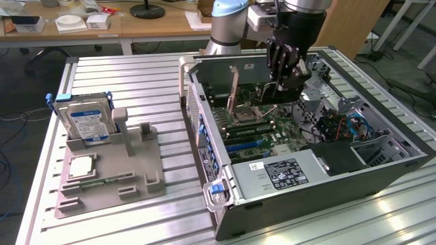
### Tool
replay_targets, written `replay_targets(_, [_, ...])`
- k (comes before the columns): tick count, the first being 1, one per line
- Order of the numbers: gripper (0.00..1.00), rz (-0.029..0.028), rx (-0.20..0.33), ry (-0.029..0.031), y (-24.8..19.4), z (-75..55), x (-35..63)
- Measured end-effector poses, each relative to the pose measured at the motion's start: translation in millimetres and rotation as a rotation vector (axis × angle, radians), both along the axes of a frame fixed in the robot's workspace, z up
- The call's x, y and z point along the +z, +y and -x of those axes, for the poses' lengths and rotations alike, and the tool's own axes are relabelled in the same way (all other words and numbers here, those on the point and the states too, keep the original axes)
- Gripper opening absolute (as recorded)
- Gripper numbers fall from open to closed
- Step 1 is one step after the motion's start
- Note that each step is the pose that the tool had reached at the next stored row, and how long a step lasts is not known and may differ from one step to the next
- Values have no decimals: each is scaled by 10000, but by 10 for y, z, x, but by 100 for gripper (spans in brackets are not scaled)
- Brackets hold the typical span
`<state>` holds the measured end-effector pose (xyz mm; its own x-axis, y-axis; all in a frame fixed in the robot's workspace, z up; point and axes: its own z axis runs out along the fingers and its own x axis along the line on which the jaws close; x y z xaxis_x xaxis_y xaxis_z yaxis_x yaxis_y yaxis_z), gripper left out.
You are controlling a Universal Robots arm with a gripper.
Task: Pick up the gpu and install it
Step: 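Insert the gpu into the slot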
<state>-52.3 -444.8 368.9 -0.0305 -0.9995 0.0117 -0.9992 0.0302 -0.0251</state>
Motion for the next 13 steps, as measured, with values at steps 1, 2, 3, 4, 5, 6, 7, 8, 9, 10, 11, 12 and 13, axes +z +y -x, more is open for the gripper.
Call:
replay_targets(1, [27,0,1,0,0,2,-4])
replay_targets(2, [27,-1,0,-1,0,5,-11])
replay_targets(3, [27,-2,0,-1,0,8,-19])
replay_targets(4, [27,-1,-1,-1,0,11,-28])
replay_targets(5, [27,-1,0,-1,0,14,-39])
replay_targets(6, [27,-2,0,-1,0,18,-49])
replay_targets(7, [27,-1,0,-1,0,25,-59])
replay_targets(8, [27,-1,1,-1,0,32,-68])
replay_targets(9, [27,-1,1,-1,0,39,-77])
replay_targets(10, [27,-1,0,-1,0,47,-85])
replay_targets(11, [27,-3,0,-1,0,53,-92])
replay_targets(12, [27,-6,0,-1,0,55,-96])
replay_targets(13, [27,-10,0,-1,0,59,-102])
